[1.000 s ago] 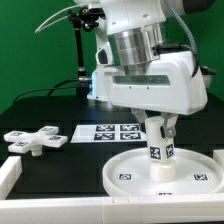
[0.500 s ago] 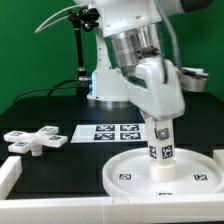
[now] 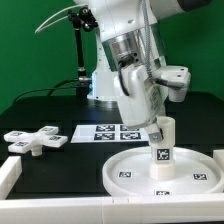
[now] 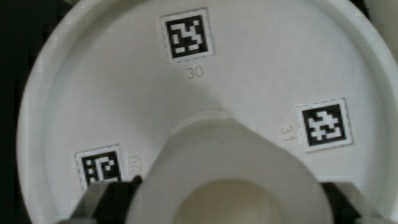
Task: Assemble round table
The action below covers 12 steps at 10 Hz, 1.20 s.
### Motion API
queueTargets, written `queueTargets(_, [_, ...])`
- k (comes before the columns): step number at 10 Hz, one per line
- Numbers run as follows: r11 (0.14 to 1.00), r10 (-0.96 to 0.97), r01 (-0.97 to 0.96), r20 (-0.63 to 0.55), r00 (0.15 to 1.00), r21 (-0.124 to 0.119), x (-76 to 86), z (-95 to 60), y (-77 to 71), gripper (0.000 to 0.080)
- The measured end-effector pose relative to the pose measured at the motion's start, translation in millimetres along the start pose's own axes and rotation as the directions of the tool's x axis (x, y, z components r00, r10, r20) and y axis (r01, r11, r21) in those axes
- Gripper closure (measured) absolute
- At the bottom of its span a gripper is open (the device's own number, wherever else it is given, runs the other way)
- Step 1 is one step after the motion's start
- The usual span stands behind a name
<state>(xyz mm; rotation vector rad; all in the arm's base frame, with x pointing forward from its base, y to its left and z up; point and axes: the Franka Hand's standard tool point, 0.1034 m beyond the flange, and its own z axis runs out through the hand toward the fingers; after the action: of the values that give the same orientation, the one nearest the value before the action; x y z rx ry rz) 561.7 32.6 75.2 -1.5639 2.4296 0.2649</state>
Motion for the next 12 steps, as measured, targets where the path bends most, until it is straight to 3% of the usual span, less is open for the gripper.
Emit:
queueTargets(3, [0.973,0.231,-0.231,0.011,0.973,0.017,-2.5,-1.6,-3.8,0.039])
queueTargets(5, [0.975,0.22,-0.22,0.01,0.975,0.019,-3.0,-1.3,-3.8,0.039])
queueTargets(6, [0.983,0.181,-0.181,0.009,0.983,0.017,-3.1,-1.2,-3.6,0.0222])
queueTargets(7, [0.991,0.133,-0.133,0.013,0.991,-0.006,-6.2,-2.8,-3.6,0.0171])
queueTargets(8, [0.991,0.134,-0.134,0.015,0.991,-0.005,-6.5,-2.5,-3.8,0.0156])
queueTargets(12, [0.974,-0.228,0.228,0.015,0.974,-0.007,-6.3,-2.3,-3.2,0.015])
